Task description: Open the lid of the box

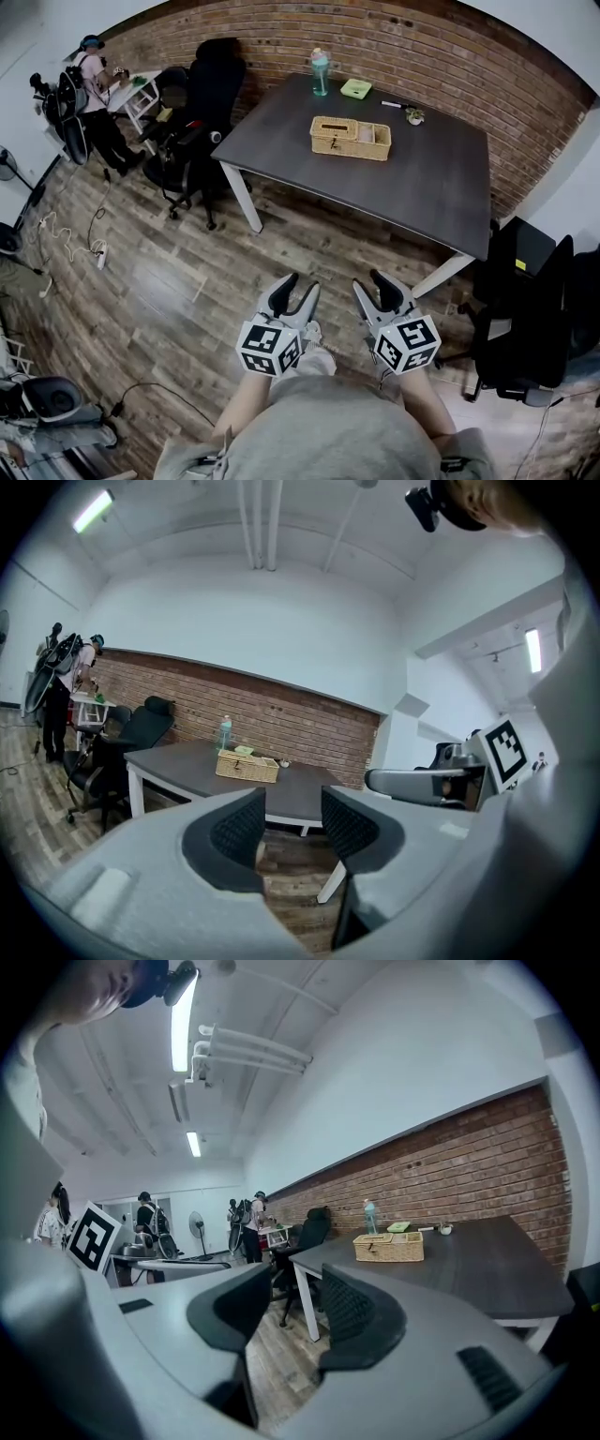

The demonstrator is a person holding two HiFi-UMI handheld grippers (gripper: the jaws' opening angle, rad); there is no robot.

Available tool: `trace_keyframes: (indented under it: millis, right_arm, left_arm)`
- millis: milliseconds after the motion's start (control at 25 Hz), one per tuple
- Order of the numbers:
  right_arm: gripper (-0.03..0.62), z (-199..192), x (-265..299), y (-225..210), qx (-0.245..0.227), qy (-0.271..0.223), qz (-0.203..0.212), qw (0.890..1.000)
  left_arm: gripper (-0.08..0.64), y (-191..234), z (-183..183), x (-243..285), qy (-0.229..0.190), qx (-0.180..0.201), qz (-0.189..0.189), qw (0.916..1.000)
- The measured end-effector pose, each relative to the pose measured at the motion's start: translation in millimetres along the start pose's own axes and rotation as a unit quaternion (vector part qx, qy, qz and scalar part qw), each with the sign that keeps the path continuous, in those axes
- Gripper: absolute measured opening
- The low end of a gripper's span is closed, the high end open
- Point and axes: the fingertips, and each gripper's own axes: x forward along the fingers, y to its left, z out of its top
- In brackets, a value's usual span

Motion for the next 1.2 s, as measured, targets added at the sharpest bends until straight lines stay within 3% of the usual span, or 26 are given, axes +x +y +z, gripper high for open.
trace_keyframes:
  millis: [560, 1200]
  right_arm:
    - [0.164, 37, 107, -48, 0.002, 0.002, -0.021, 1.0]
    - [0.164, 56, 203, -84, 0.001, 0.001, -0.044, 0.999]
  left_arm:
    - [0.184, 78, 42, 93, 0.013, -0.002, -0.018, 0.9997]
    - [0.183, 151, 63, 170, 0.021, -0.003, -0.04, 0.999]
